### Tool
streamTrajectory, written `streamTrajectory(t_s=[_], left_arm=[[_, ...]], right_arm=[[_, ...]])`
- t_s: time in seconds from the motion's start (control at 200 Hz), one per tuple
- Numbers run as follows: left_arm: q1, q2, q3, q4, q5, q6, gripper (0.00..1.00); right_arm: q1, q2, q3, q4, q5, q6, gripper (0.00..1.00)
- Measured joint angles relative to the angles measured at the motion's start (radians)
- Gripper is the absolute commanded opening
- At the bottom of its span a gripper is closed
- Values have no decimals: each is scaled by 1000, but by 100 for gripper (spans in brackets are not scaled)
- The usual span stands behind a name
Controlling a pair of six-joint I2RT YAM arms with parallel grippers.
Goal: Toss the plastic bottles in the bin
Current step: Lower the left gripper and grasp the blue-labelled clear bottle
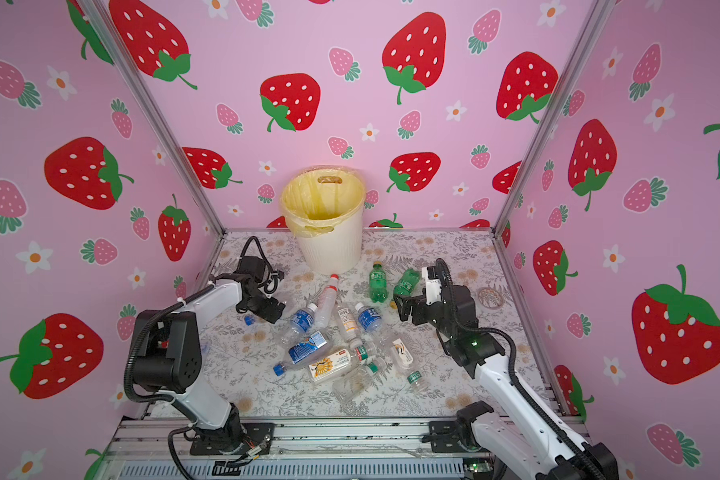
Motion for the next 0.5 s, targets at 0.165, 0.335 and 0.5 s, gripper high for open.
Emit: streamTrajectory(t_s=[0.165, 0.335, 0.5], left_arm=[[0, 20, 0, 7, -4, -16, 92], [0, 39, 0, 6, -13, -27, 84], [0, 39, 2, 6, -20, -39, 75]], right_arm=[[0, 0, 0, 0, -1, 1, 99], [-1, 0, 0, 3, -1, 8, 99], [-2, 0, -2, 6, -3, 17, 99]])
